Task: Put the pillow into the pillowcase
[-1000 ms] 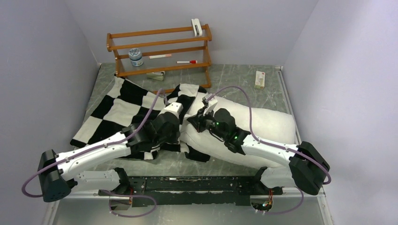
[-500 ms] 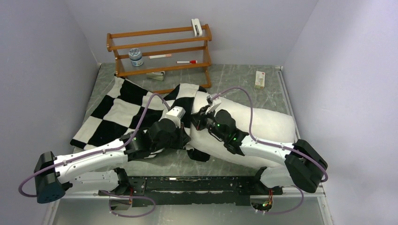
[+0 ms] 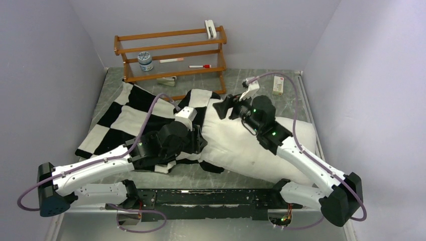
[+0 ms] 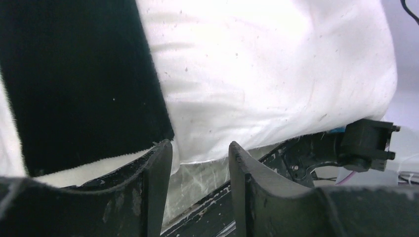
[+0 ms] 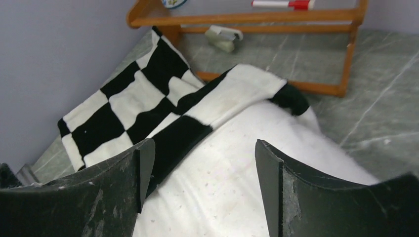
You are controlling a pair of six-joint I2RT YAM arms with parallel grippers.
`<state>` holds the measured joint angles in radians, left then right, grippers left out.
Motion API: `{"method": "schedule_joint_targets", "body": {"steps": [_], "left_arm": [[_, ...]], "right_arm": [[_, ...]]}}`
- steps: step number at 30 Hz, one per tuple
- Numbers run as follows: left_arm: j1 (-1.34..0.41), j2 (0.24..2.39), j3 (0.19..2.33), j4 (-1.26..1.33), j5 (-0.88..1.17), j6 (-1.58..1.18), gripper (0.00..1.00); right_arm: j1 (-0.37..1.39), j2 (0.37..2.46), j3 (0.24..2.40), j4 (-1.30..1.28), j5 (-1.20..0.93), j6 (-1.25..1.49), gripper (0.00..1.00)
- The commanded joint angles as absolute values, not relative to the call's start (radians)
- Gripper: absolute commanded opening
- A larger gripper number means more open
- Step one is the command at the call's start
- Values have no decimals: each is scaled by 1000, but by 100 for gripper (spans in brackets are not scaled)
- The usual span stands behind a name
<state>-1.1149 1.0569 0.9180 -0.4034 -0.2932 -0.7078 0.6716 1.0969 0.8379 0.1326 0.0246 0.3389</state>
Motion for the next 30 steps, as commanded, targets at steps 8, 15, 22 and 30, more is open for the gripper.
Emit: {"method": "schedule_joint_targets", "body": {"steps": [8,15,22,30], "left_arm": [[-990,1163,1117,-464,-397,-539,57],[-839,1283,1235,-452,-269,-462,63],[-783,1342,1293,-478,-183,-432,72],[-762,1397,1333,-543,-160,-395,69]], "right_arm": [[367,1309,1064,-95,-407,193,79],[321,1556,1113,-83,-625,175,77],[384,1558,970,-34,-670,176,53],[505,1275,797,124,-497,225,0]]}}
